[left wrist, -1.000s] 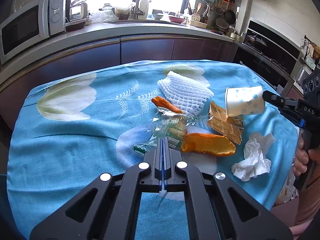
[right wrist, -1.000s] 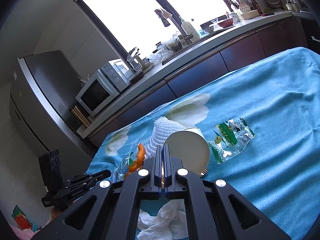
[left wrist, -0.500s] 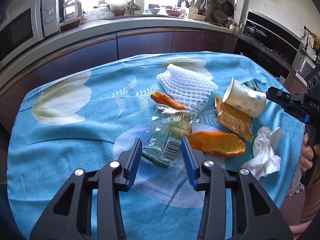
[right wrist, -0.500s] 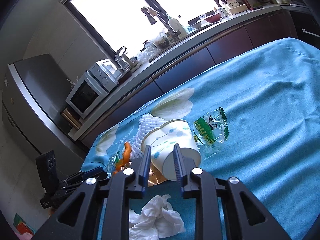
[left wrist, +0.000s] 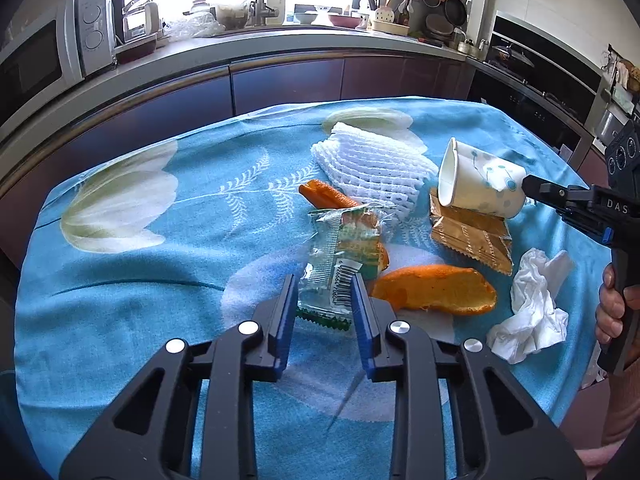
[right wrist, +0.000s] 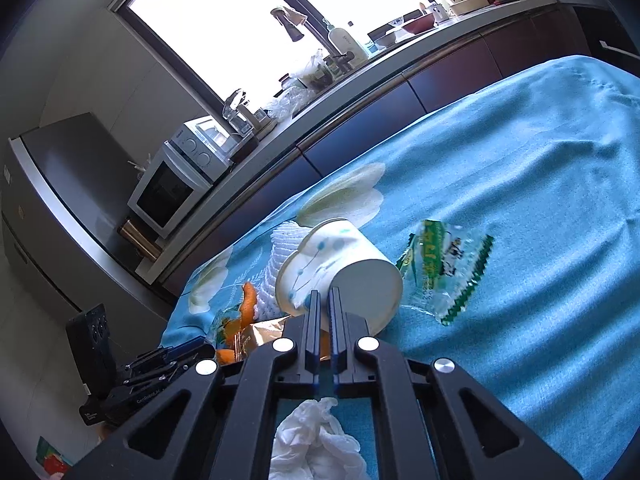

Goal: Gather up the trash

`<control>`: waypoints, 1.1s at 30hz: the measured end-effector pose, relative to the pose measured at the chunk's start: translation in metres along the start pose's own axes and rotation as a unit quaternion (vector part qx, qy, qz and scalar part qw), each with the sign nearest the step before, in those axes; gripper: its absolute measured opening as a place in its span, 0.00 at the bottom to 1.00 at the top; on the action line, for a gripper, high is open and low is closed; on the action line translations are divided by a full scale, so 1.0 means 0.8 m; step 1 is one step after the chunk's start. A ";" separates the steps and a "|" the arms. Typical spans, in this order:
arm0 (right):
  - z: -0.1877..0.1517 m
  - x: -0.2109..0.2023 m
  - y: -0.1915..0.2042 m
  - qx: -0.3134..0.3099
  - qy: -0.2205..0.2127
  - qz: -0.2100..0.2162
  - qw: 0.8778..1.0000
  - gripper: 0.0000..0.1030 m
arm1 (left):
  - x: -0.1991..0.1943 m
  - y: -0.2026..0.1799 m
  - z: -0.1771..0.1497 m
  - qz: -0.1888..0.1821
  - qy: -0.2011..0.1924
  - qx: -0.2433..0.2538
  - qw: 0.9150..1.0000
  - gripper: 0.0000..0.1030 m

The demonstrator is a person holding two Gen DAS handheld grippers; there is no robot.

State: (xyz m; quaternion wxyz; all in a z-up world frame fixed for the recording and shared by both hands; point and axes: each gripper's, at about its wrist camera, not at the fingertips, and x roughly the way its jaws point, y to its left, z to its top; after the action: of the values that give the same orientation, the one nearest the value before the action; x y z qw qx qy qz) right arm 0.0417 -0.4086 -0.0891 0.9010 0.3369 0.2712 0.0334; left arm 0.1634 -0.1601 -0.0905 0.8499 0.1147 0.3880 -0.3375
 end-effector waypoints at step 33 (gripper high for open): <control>0.010 -0.030 0.077 -0.039 -0.029 0.113 0.992 0.00 | -0.127 0.048 -0.042 0.032 -0.074 -0.057 0.995 0.25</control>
State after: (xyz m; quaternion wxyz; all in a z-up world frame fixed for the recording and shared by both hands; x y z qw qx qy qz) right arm 0.0330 -0.3717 -0.0349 0.9115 0.3309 0.2034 0.1351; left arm 0.1213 -0.0670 -0.0404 0.8919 0.0534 0.3385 -0.2951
